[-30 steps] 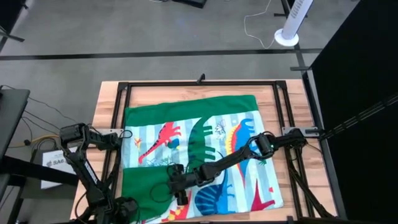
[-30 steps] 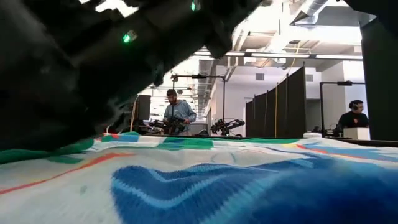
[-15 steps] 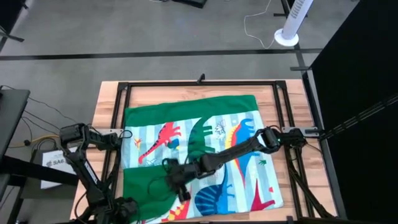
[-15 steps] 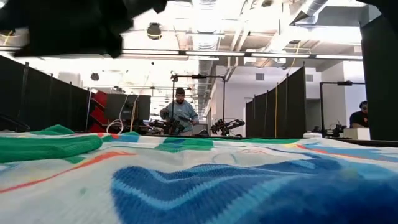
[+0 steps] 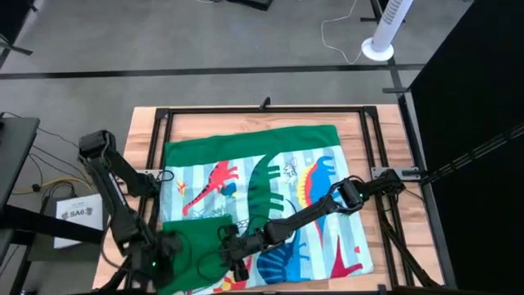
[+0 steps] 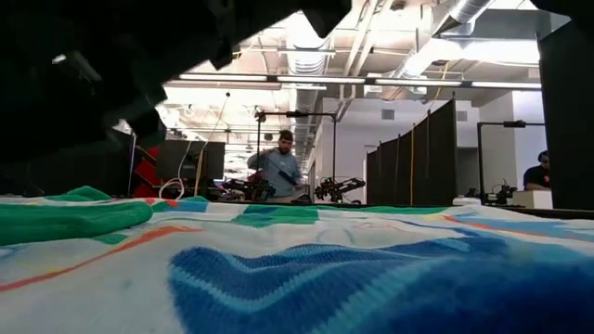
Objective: Roll towel
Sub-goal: Roll the multicolor dinosaur print towel
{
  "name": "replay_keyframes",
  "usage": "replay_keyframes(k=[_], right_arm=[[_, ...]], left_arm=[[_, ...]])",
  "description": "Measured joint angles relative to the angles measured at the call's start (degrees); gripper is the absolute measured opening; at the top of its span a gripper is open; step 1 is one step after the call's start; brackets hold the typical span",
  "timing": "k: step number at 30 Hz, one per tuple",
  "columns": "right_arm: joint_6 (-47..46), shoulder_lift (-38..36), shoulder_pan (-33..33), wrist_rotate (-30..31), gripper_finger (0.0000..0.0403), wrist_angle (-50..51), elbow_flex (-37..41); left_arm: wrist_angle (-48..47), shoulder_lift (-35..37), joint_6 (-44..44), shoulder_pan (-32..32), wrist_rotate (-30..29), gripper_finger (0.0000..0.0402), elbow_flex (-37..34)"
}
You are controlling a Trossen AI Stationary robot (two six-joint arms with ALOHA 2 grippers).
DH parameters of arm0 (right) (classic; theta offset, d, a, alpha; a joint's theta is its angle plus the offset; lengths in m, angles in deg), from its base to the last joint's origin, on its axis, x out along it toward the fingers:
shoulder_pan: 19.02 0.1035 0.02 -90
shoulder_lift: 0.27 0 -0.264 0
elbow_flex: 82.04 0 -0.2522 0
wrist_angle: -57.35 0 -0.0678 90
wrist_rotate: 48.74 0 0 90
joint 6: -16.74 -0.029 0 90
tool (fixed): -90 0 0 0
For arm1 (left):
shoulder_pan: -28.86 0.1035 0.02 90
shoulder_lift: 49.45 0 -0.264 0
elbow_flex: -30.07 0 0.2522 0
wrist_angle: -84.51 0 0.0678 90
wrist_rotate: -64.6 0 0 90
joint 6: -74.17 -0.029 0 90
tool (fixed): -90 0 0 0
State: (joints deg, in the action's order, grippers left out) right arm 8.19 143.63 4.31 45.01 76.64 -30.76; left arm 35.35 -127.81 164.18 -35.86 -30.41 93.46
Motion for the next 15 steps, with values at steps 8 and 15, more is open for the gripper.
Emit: replay_keyframes(k=[8,15], right_arm=[[4.3,2.8,0.5,1.3,0.0191,-9.8,-0.1],[10.8,4.4,3.1,0.9,0.0191,-10.0,-0.1]], left_arm=[[-2.7,0.1,-3.4,3.6,-3.5,0.0098,-7.6],[3.7,-0.6,1.8,3.1,-2.5,0.0084,-14.5]])
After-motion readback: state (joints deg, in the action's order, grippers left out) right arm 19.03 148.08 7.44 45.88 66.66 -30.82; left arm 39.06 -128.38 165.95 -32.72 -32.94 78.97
